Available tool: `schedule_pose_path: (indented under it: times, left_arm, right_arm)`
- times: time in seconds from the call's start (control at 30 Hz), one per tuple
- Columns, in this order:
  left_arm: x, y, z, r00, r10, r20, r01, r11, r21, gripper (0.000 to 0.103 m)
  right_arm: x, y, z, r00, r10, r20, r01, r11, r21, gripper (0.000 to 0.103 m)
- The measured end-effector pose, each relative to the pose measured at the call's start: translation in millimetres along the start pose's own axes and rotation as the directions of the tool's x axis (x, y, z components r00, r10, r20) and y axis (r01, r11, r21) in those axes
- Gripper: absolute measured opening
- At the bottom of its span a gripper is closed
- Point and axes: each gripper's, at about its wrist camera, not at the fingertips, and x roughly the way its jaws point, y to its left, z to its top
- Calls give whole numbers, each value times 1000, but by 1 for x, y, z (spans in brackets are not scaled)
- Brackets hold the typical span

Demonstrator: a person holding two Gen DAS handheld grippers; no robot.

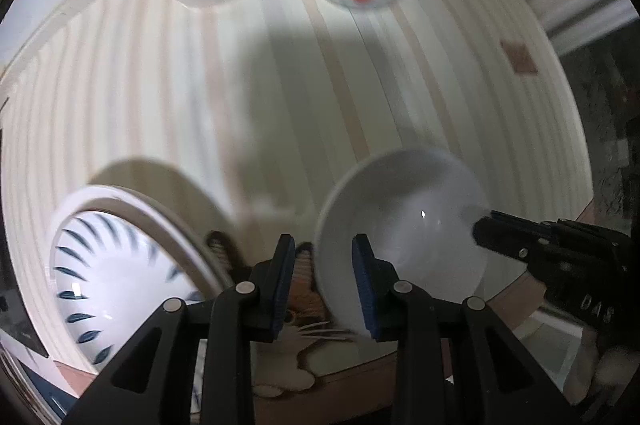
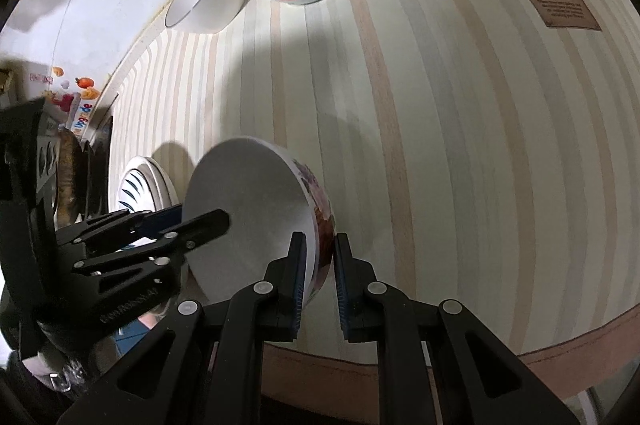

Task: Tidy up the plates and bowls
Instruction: 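Lift the white bowl and lower it into the other plain white bowl with both tools, then grip the rim of the nested white bowls with both tools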

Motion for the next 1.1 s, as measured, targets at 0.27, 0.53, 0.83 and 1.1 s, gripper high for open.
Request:
schedule_pose_path:
  times: [0.27,0.53,0.83,1.1]
  left_arm:
    - [-55,53,63,990,-23,141,43,990,-136,35]
    - [-42,137,140,982,-6,190,73,935,-347,35]
    - [7,164,186,993,-43,106,83,908,-411,34]
    - [35,151,192,996,-50,71,72,929,-362,20]
  right_arm:
    - [-56,-3,45,994,61,87,-65,997,46,23]
    - [-44,75,176,977,144,157,-121,982,-145,41]
    - [38,132,273,998,-3,66,23,952,-304,40]
    - [81,131,286,996,-84,16,84,931,-355,13]
